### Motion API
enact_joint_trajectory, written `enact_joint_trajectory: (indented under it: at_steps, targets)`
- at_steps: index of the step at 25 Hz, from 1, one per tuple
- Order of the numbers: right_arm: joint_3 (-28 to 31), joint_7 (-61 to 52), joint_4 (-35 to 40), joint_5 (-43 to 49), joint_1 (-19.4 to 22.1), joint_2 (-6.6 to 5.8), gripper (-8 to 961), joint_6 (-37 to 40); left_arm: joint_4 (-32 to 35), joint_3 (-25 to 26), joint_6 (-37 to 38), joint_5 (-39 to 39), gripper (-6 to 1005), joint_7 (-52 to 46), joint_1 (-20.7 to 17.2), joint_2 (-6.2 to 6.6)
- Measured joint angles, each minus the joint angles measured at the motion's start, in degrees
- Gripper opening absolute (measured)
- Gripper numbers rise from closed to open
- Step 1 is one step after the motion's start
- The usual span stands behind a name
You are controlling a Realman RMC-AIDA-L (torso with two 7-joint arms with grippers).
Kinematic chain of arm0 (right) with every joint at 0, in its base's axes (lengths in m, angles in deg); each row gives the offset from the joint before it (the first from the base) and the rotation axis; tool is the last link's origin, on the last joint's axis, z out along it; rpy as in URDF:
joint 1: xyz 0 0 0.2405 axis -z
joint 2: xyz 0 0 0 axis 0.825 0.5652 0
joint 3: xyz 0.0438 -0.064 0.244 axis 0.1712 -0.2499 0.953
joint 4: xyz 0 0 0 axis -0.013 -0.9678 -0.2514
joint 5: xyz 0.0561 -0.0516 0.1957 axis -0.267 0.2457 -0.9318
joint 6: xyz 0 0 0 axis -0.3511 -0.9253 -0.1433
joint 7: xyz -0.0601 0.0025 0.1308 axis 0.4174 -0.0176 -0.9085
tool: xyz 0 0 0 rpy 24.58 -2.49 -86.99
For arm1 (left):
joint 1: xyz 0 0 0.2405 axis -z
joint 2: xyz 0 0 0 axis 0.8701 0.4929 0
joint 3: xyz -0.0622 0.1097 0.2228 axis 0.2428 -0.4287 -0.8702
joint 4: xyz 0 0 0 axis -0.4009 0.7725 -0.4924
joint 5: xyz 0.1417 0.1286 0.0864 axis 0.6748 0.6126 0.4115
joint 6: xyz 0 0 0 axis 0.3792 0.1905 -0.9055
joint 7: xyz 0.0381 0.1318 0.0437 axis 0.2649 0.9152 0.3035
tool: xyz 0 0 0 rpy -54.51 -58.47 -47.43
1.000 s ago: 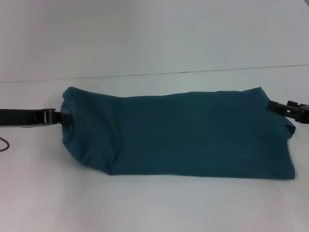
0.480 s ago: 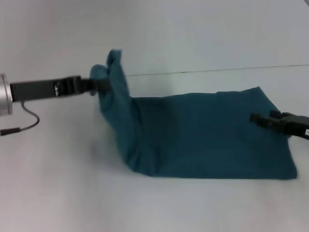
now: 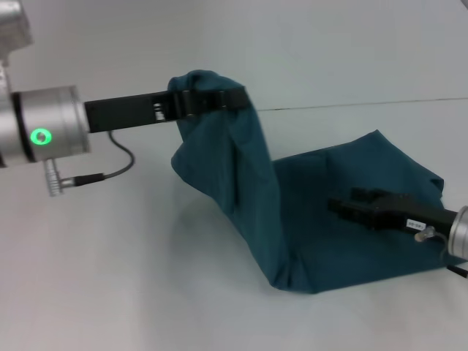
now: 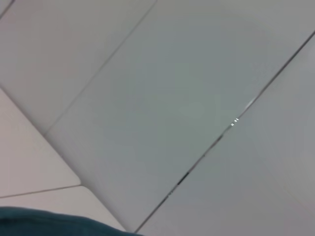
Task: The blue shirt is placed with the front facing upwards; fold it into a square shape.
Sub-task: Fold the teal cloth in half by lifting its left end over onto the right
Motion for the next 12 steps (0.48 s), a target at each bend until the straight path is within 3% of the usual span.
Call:
enact_joint_trajectory:
  at_steps: [5,10,12]
  targets:
    - [-0.5,1.3,-1.3,-0.1,-0.9,-0.01,759,0.3,-1.4,-1.9,-2.1,-0.4,34,0.7,2.0,-1.02]
    - [0.0,1.3,-0.8,-0.8,-0.4,-0.03,527,0.8,-6.0,-5.1,-5.2,-3.7,35,3.2,4.3,-1.33]
    - [-0.2,1.4,-0.6,-1.4,-0.1,-0.12,481,1.1,-7.8,-6.8,-6.5,-5.0,36,4.2,5.4,-1.38]
